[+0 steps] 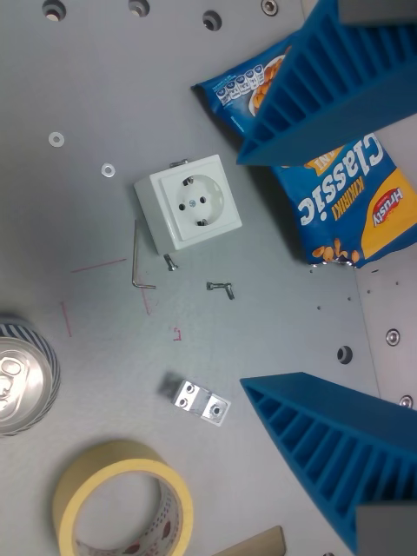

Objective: Move in base negative x

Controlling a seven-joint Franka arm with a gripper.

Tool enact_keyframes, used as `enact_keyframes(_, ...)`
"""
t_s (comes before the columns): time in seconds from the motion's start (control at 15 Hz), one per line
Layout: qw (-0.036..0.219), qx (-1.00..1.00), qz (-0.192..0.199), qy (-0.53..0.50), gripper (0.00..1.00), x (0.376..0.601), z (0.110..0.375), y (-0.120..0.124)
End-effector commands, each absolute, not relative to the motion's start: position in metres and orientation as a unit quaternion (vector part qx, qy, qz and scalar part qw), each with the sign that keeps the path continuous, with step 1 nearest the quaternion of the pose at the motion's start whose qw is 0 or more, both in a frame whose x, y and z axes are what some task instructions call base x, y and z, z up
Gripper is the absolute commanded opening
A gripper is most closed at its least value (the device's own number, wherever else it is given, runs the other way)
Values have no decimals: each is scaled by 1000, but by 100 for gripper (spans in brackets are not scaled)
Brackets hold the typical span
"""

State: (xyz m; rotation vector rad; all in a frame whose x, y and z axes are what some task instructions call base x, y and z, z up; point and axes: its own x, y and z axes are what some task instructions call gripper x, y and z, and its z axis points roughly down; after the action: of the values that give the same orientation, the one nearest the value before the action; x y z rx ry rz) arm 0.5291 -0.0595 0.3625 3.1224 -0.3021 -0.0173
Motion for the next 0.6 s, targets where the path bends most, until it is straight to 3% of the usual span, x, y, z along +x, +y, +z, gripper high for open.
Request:
enact_keyframes(0.07, 2, 995, -4, -96, 100, 524, 364, -60)
enact_keyframes(0.6, 2, 995, -4, -96, 100, 481, 362, -68)
